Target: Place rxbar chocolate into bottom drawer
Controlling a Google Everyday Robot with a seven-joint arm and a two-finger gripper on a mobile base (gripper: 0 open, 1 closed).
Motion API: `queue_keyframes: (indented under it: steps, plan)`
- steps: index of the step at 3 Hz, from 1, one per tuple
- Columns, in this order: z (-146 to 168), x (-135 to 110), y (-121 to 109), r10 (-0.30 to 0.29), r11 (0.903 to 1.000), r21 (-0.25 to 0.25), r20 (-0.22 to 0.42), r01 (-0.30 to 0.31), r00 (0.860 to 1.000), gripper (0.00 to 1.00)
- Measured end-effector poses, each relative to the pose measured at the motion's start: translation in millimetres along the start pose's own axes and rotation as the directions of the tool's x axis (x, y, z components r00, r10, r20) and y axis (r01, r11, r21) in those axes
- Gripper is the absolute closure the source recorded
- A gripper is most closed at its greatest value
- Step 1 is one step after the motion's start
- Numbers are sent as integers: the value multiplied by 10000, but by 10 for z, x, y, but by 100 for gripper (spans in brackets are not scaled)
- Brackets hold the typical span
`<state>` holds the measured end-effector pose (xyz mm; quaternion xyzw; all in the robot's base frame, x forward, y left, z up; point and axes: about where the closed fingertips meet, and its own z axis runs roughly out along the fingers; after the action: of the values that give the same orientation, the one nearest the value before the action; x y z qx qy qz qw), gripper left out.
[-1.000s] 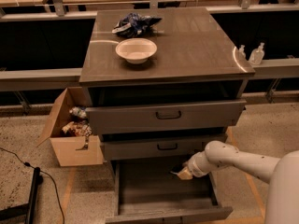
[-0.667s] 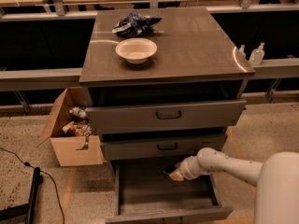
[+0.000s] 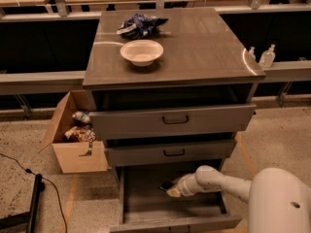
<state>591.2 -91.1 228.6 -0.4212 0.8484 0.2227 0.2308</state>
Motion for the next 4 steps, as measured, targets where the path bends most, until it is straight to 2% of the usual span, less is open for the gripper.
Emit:
queue_keyframes:
  steps: [1, 2, 4]
  plan:
    - [399, 62, 28, 233, 9992, -343, 229, -225, 9995, 100]
    - [723, 156, 34, 586, 9974, -425, 12, -585, 9983, 75]
    - [795, 279, 30, 1252, 9918, -241, -129, -1254, 9921, 28]
